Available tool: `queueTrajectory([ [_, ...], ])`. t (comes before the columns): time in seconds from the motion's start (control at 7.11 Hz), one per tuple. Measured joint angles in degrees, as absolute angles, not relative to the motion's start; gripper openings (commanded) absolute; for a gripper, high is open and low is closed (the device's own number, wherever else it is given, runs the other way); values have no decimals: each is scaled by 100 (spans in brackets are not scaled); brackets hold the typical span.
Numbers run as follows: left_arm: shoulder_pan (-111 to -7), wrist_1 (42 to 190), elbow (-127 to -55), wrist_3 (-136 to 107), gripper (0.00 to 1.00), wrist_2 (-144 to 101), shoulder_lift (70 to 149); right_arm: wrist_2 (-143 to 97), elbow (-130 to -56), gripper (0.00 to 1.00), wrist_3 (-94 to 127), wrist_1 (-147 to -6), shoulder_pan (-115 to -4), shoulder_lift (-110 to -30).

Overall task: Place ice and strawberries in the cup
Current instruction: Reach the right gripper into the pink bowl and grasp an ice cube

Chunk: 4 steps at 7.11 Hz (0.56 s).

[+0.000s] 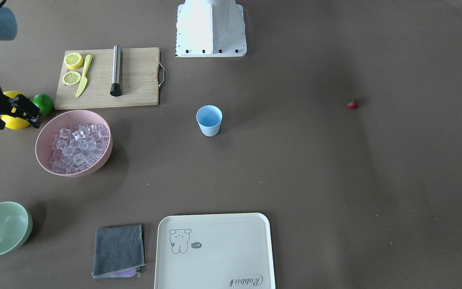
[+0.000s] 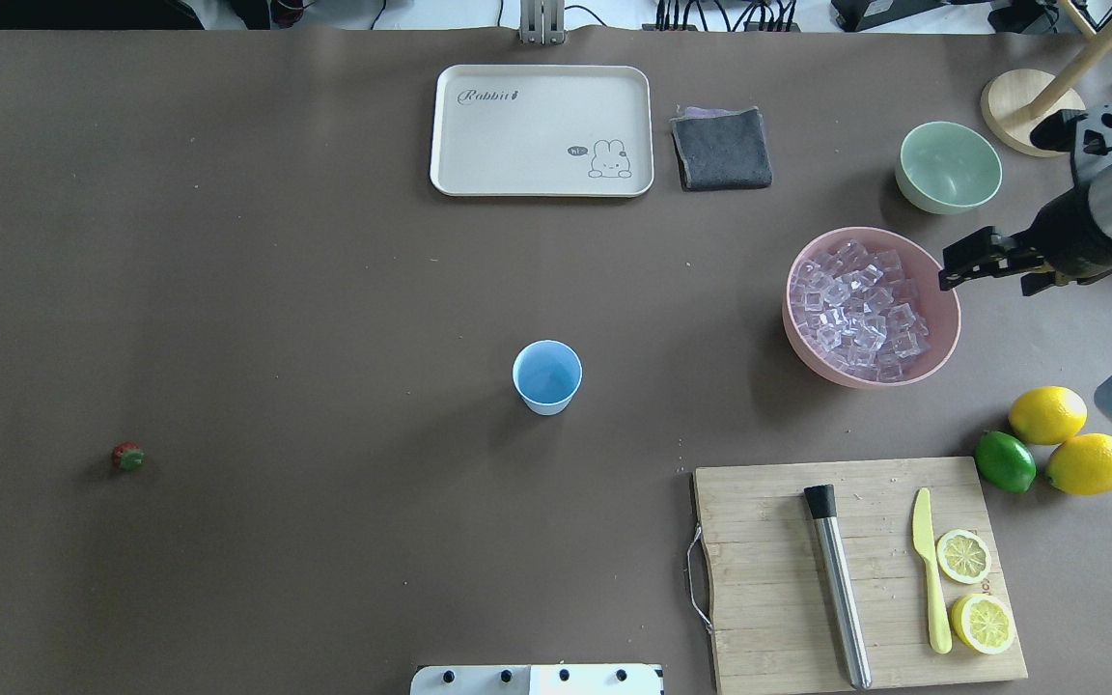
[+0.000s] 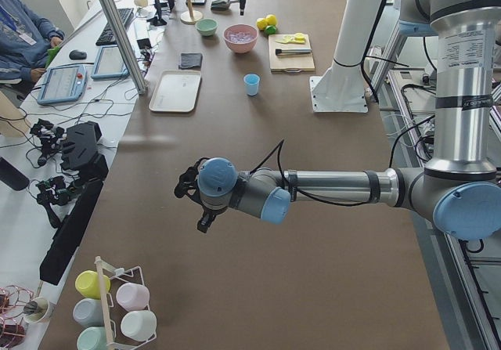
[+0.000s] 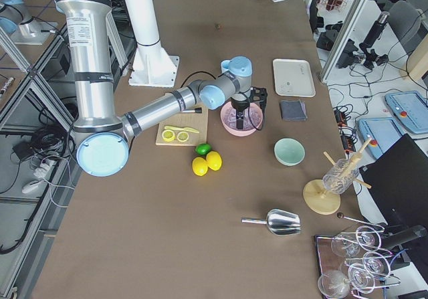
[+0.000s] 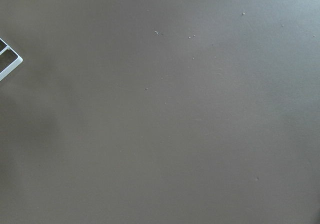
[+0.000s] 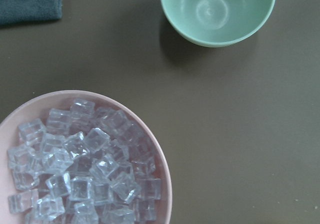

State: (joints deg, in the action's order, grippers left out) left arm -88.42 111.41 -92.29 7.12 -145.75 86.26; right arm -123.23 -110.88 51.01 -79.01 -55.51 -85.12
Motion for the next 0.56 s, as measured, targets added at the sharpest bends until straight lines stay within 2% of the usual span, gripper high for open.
queueTrajectory([
  [0.14, -8831, 11160, -9211, 712, 99, -14573, 8621, -12017, -11092, 99, 5478, -7850, -5112, -8393],
  [0.42, -8825, 11170, -9197, 712, 99, -14572, 8615, -11716, -11010, 81, 5715, -7743, -4669, -8312],
  [0.56, -8825, 11171, -9194, 712, 99, -14572, 8614, -11680, -10956, 75, 5716, -7720, -4610, -8300],
])
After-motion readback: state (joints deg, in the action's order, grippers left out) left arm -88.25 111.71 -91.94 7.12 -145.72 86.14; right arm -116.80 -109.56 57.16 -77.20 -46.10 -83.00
